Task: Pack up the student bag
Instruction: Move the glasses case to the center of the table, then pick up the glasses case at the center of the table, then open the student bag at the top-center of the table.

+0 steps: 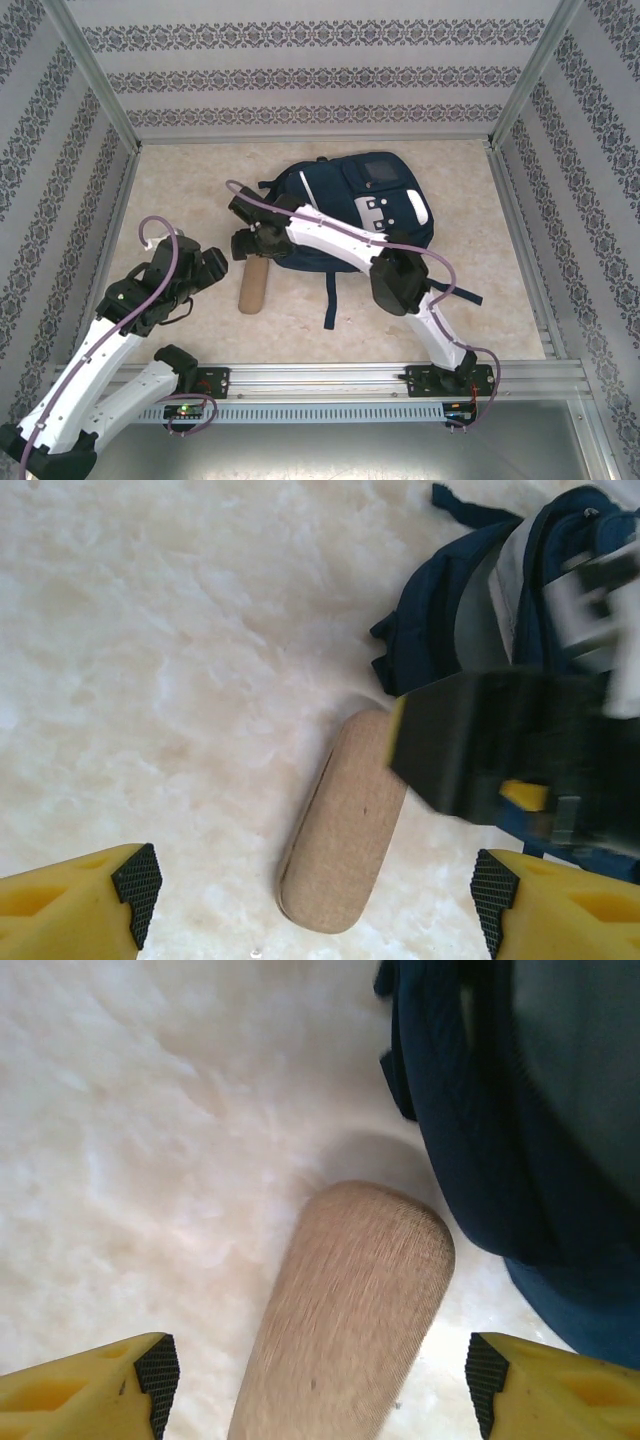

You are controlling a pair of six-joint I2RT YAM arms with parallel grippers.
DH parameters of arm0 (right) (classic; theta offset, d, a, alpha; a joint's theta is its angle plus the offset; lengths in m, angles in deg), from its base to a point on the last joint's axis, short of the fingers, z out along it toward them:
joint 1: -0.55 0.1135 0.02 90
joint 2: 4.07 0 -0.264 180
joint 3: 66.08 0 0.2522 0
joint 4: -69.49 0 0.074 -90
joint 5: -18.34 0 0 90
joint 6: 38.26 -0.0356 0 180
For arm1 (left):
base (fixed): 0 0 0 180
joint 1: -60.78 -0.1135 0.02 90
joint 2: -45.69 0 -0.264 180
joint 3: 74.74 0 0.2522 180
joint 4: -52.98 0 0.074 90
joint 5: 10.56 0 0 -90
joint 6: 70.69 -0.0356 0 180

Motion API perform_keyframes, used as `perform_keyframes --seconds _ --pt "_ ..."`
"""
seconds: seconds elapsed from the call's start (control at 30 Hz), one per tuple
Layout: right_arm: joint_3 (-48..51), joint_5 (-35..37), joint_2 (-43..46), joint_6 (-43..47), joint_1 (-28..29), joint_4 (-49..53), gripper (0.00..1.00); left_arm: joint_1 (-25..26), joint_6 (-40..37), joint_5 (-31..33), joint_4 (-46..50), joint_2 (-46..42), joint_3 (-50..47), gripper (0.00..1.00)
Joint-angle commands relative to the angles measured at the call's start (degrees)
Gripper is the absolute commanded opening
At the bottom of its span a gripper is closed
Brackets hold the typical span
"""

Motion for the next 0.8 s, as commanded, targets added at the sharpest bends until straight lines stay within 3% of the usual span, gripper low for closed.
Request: perform_keyframes --seconds 0.0,0.3,0.67,0.77 --pt "-0.81 3.32 6.83 5.1 -1.95 2.33 0.73 -0.67 3.09 -2.5 -0.37 0.99 -2.24 0.79" --pt "1.02 8.55 9.77 15.78 -8.1 5.69 0.55 0.45 3.25 -7.37 -9.39 7.05 -8.78 0.76" --pt "0.06 12.86 2.22 25.05 -10.45 7.02 0.51 3.21 -11.95 -11.11 -15.94 18.17 -7.09 0.79" --pt "-0.13 14.38 0.61 26.36 -10.55 7.1 0.45 4.44 -15.68 -11.44 -16.37 22.45 -5.74 0.81"
